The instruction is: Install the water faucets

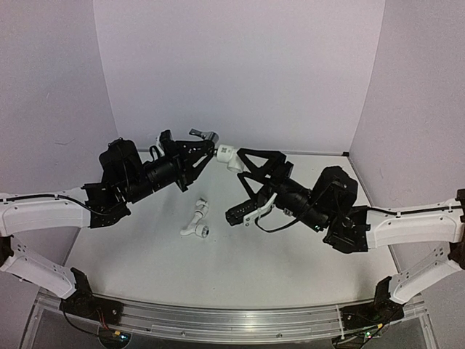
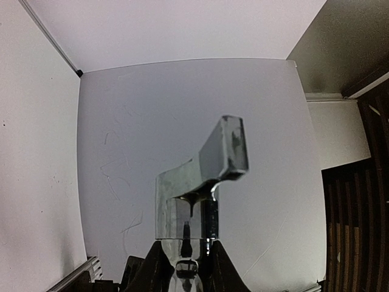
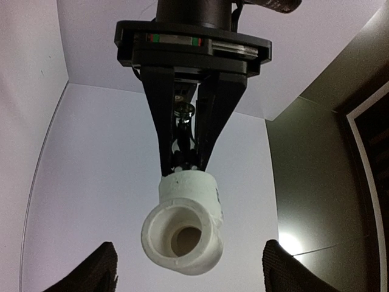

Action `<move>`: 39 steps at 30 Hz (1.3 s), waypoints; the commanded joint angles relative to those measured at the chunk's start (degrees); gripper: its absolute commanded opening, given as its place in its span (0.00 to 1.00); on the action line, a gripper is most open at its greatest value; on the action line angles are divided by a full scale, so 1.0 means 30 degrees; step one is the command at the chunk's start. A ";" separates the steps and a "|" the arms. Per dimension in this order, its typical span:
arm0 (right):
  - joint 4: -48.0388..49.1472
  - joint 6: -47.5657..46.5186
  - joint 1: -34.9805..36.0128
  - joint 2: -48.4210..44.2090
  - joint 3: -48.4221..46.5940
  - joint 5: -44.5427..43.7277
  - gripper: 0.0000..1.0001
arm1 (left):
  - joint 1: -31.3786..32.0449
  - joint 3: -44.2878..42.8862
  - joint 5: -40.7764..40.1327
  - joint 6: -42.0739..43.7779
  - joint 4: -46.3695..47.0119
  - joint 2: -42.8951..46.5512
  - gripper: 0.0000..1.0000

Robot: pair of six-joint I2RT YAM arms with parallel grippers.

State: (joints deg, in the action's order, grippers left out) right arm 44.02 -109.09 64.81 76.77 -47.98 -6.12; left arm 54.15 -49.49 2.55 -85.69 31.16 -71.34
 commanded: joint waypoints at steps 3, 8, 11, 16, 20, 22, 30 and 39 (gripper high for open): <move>0.0714 -0.0123 0.0035 0.0380 -0.1488 0.0657 0.70 | -0.0062 -0.0225 0.0629 0.0720 0.1992 0.0220 0.00; -0.0867 0.1157 0.0021 -0.0140 -0.1879 0.1227 0.59 | -0.0064 -0.0068 0.0728 0.1653 0.2403 -0.0128 0.00; -0.2282 0.2173 0.0024 -0.0578 -0.2099 0.1466 0.50 | -0.0064 -0.0138 0.0825 0.1949 0.2453 -0.0345 0.00; -0.4048 0.4537 0.0019 -0.1235 -0.2461 0.1753 0.38 | -0.0076 -0.0221 0.0993 0.2872 0.2778 -0.0622 0.00; -0.6955 0.9510 0.0052 -0.1292 -0.4640 0.1174 0.35 | -0.0062 -0.0235 0.1355 0.4725 0.2911 -0.0596 0.00; -0.8337 1.1964 0.0060 -0.1084 -0.5864 0.0699 0.33 | -0.0062 -0.0155 0.1738 0.5540 0.3391 -0.0636 0.00; -1.1419 1.7966 0.0044 -0.0938 -0.7970 0.0847 0.44 | -0.0066 -0.0356 0.2480 0.6634 0.3463 -0.1002 0.00; -1.2611 2.0233 -0.0198 -0.0649 -0.8844 0.0039 0.43 | -0.0062 -0.0304 0.3102 0.7382 0.3713 -0.0761 0.00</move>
State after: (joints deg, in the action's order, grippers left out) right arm 8.19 -54.16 64.81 74.83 -71.77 -4.19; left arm 53.83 -49.34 9.65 -66.18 37.93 -75.02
